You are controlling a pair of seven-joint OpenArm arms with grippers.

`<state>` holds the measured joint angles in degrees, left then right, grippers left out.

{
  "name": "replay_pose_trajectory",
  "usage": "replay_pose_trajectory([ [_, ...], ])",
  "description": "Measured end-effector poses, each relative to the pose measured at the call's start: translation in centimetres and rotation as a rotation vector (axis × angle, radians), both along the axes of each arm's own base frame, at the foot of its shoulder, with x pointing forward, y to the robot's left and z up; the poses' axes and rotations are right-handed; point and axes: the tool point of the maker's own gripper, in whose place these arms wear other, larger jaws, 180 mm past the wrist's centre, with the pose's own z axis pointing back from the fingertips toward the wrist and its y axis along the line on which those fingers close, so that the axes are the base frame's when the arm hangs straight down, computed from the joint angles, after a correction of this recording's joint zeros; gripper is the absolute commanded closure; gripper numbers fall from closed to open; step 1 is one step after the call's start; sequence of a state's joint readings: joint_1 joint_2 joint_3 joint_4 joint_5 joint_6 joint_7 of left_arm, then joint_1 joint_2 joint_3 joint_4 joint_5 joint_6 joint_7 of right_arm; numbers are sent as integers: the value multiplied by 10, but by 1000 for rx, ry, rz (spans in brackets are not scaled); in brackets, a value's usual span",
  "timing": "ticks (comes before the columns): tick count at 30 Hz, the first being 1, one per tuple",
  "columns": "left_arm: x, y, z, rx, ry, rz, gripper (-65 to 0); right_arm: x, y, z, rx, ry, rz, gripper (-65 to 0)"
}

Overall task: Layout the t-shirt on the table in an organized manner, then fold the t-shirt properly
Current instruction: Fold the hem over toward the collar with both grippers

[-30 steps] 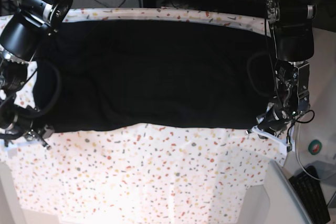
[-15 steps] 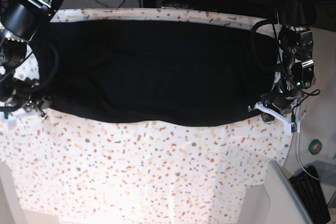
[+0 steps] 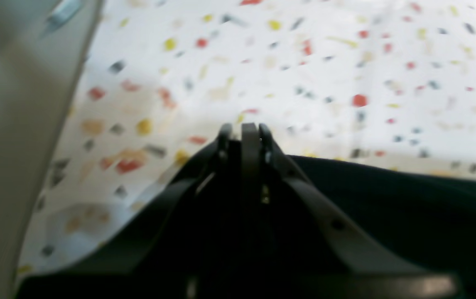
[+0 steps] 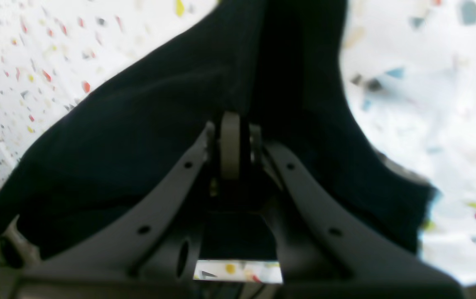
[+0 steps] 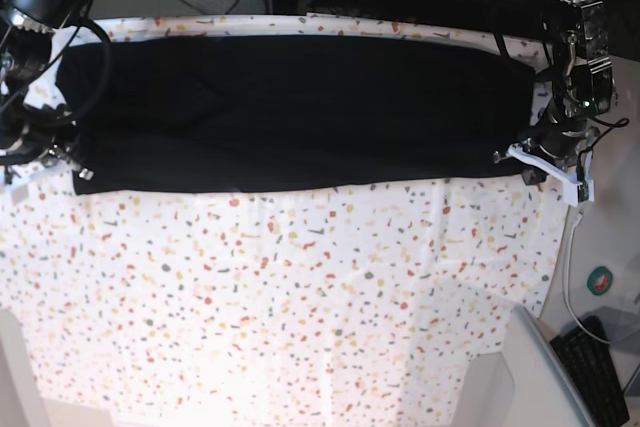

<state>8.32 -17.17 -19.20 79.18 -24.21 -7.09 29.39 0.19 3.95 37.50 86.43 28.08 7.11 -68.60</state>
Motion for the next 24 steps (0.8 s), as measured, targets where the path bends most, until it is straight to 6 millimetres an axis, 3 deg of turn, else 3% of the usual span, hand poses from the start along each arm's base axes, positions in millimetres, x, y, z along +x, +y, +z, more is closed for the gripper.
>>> replay_pose_trajectory([
  [10, -7, -3, 19, 44, -32, -52, 0, -23, -2, -14, -17, 34, -9, 0],
  [20, -21, -1, 6, 44, 14, -45, 0, -37, 3, -22, -5, 66, -7, 0],
  [24, -27, 6, -4, 63, 47, -38, 0, -43, 21, -23, 88, 46, -12, 0],
])
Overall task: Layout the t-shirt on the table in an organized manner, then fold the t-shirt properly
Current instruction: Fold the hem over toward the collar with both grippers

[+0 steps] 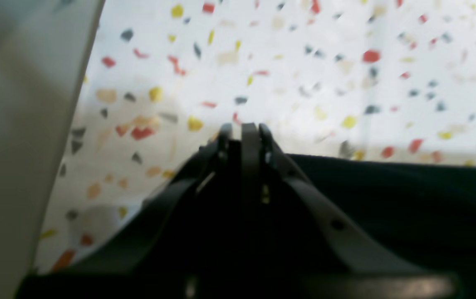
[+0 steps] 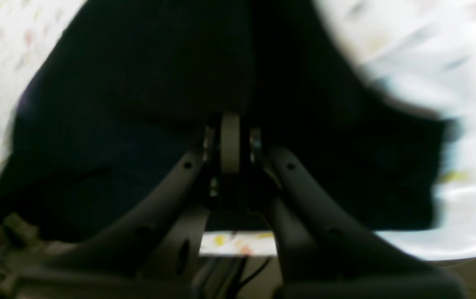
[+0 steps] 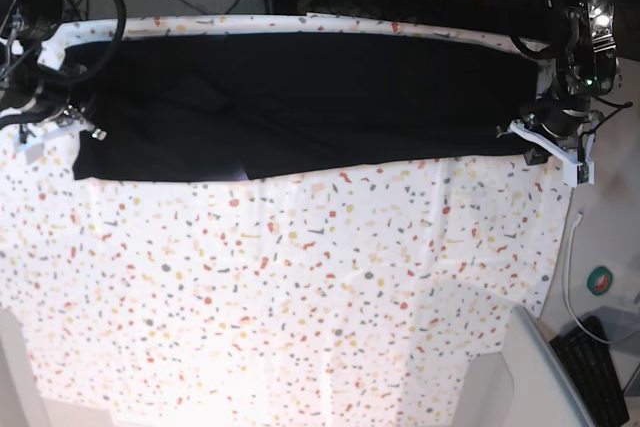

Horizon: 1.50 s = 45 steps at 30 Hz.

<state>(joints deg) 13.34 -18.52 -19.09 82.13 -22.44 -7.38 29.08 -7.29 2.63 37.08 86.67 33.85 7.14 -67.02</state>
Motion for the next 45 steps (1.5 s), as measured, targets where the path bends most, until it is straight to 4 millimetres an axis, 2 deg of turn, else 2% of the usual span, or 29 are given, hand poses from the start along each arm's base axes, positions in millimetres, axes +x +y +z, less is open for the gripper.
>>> replay_pose_trajectory([
  [4, 5, 7, 2, 97, 21, -28, 0, 0, 0, 1, 10, -10, -4, 0],
  [9, 9, 6, 3, 105, 16, -36, 0, -1, -6, -1, -29, 2, -6, 0],
  [14, 17, 6, 9, 105, -6, -35, 0, -1, -6, -1, -28, 4, -3, 0],
  [18, 15, 6, 8, 105, -2, -35, 0, -4, -3, -2, -17, 17, 3, 0],
  [19, 15, 6, 8, 105, -2, -35, 0, -6, -2, -2, -11, 26, 4, -8],
  [21, 15, 6, 8, 105, -3, -35, 0, -9, 0, -2, -3, 42, 14, -126],
  [22, 15, 7, 8, 104, -3, -32, -36, -9, -1, -1, -9, 37, 14, -165],
  [23, 14, 7, 8, 104, -2, -29, -109, -9, -2, 2, -19, 27, 14, -183],
  [25, 13, 8, 7, 103, 2, -26, -265, -11, -6, 9, -43, 12, 18, -188],
  [27, 12, 13, 10, 98, -7, -5, -395, -15, -9, 18, -78, -7, 24, -188],
  [29, 11, 27, 19, 94, -38, 57, -474, -17, -10, 31, -117, -35, 33, -188],
  [31, 9, 44, 38, 102, -97, 145, -502, -17, -10, 45, -155, -69, 37, -188],
  [33, 8, 51, 66, 110, -185, 207, -499, -6, -5, 62, -182, -145, 58, -188],
  [34, 9, 46, 80, 118, -224, 206, -477, 5, -4, 67, -204, -193, 67, -185],
  [35, 7, 35, 90, 122, -258, 192, -421, 15, 0, 70, -225, -234, 84, -173],
  [36, 6, 18, 94, 108, -280, 153, -336, 24, 6, 70, -227, -259, 106, -144],
  [37, 0, -6, 88, 73, -276, 117, -211, 34, 11, 70, -230, -302, 124, -89],
  [38, -9, -28, 74, 12, -245, 96, -81, 40, 18, 66, -226, -318, 151, -20],
  [39, -21, -47, 56, -38, -187, 76, 0, 45, 22, 60, -229, -327, 172, 0],
  [40, -34, -63, 39, -90, -127, 65, 0, 47, 25, 52, -228, -322, 195, 0],
  [41, -41, -70, 29, -127, -106, 70, 0, 48, 28, 45, -230, -323, 211, 0],
  [42, -44, -70, 23, -138, -95, 84, 0, 48, 31, 39, -231, -320, 224, 0],
  [45, -39, -52, 12, -134, -101, 135, 0, 47, 36, 17, -215, -274, 246, 0],
])
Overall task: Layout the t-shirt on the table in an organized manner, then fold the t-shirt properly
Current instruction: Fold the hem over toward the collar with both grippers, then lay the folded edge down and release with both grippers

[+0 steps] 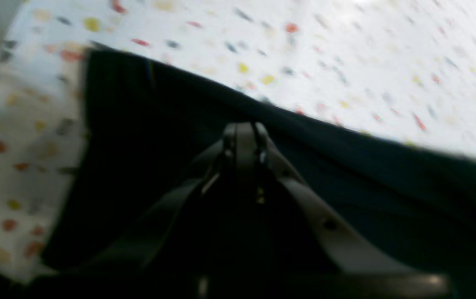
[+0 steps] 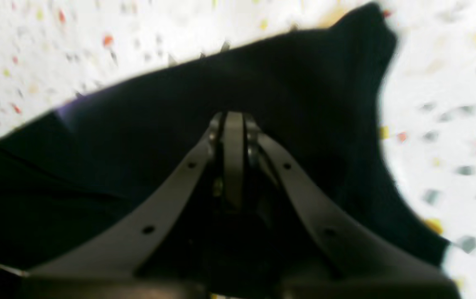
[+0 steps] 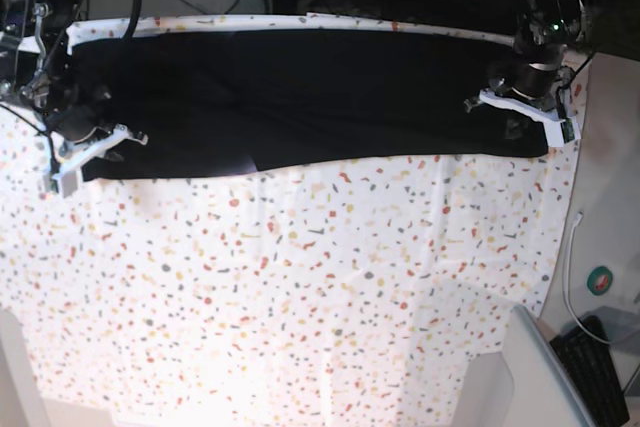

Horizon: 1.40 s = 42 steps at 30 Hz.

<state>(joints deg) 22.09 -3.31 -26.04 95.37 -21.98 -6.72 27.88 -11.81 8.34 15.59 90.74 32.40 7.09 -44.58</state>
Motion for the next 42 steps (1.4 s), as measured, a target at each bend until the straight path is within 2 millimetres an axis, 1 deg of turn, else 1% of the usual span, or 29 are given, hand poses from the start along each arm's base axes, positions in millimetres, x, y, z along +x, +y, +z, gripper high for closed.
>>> replay_pose_trajectory([
  [2, 0, 6, -8, 8, -14, 19, 0, 6, 0, -9, 22, 7, -15, 0],
  [3, -4, 6, -17, 3, 2, 22, 0, 7, -4, -15, 17, 21, -25, 0],
  [5, -17, 7, -42, 11, 78, 10, 0, 5, -17, -25, 2, 57, -32, 0],
  [7, -22, 12, -59, 34, 129, 6, 0, 1, -34, -36, -24, 79, -63, 0],
  [9, -17, 21, -66, 60, 141, 19, 0, -5, -41, -49, -26, 100, -94, 0],
  [10, -11, 23, -67, 70, 136, 16, 0, -10, -41, -55, -20, 119, -96, 0],
  [14, 11, 21, -68, 82, 109, 10, 0, -7, -45, -60, -4, 109, -115, 0],
  [18, 29, 2, -65, 89, 103, -55, 0, -3, -46, -58, -9, 103, -113, 0],
  [19, 32, -5, -60, 83, 93, -79, 0, -3, -46, -57, -14, 101, -109, 0],
  [21, 32, -8, -40, 93, 38, -90, 0, -5, -46, -50, -32, 95, -98, 0],
  [24, 14, 0, -18, 141, 32, -88, 0, -4, -47, -29, -70, 34, -73, 0],
  [25, 10, 3, -11, 154, 27, -83, 0, -2, -43, -21, -72, 9, -61, 0],
  [27, 17, 3, 6, 179, -15, -84, 0, 3, -33, -9, -64, -33, -40, 0],
  [28, 25, -1, 14, 176, -47, -94, 0, 6, -29, -4, -56, -49, -36, 0],
  [30, 46, -9, 31, 168, -114, -111, 0, 4, -20, -2, -39, -30, -21, 0],
  [32, 63, -10, 40, 170, -157, -110, 0, 1, -13, -5, -24, -3, -9, 0],
  [33, 69, -7, 40, 172, -164, -101, 0, 2, -12, -5, -24, -4, -4, 0],
  [35, 76, -4, 29, 160, -135, -91, 0, 3, -5, -9, -31, 2, 21, 0],
  [38, 89, -1, 10, 126, -99, -66, 0, 3, 15, -18, 13, 27, 53, 0],
  [40, 99, -2, -5, 95, -69, -59, 0, 0, 17, -29, 15, 60, 58, 0],
  [42, 106, -1, -13, 76, -56, -49, 0, -5, 16, -38, 12, 88, 61, 0],
])
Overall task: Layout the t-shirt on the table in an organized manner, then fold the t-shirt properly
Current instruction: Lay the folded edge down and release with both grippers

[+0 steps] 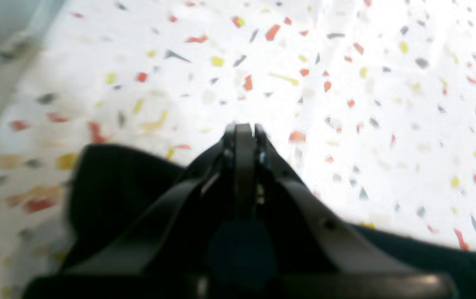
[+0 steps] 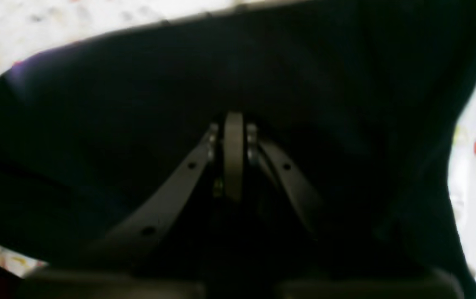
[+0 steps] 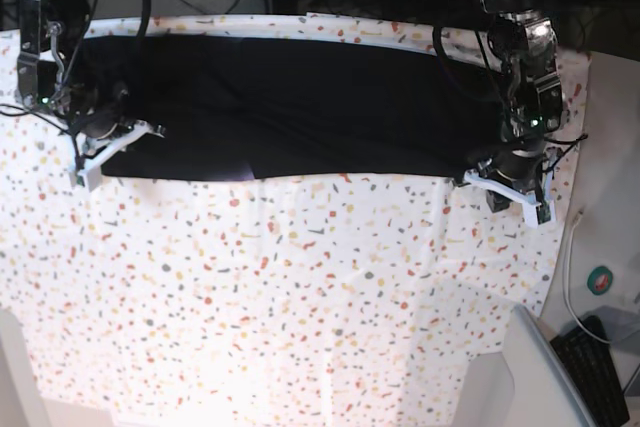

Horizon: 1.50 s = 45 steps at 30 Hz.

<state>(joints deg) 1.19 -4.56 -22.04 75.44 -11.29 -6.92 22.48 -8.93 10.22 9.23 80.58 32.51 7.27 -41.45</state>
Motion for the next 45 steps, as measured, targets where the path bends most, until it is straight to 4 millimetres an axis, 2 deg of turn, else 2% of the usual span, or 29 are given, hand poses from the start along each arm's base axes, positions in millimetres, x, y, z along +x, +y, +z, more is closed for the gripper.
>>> replay_pose_trajectory([
  [6, -21, 15, -20, 42, 80, -14, 0, 0, 3, -17, 19, 7, -20, 0],
  [11, -64, 26, -42, 62, 170, -19, 0, 2, -3, -22, 33, 5, -32, 0],
  [13, -81, 32, -44, 81, 192, -36, 0, 3, -3, -23, 39, 3, -37, 0],
  [16, -94, 38, -47, 94, 211, -34, 0, 4, -4, -23, 43, 4, -37, 0],
  [24, -96, 49, -44, 120, 220, -38, 0, 7, -6, -26, 53, 8, -55, 0],
  [27, -84, 48, -42, 118, 207, -36, 0, 7, -10, -26, 76, 1, -84, 0],
  [34, -39, 38, -45, 59, 169, -9, 0, 12, -17, -24, 57, -5, -88, 0],
  [38, -35, 38, -41, 61, 164, -16, 0, 17, -24, -21, 38, -9, -97, 0],
  [42, -39, 41, -23, 90, 124, -23, 0, 11, -38, -12, -47, -12, -91, 0],
  [45, -43, 41, 3, 135, 67, -40, 0, 5, -34, 10, -67, -62, -53, 0],
])
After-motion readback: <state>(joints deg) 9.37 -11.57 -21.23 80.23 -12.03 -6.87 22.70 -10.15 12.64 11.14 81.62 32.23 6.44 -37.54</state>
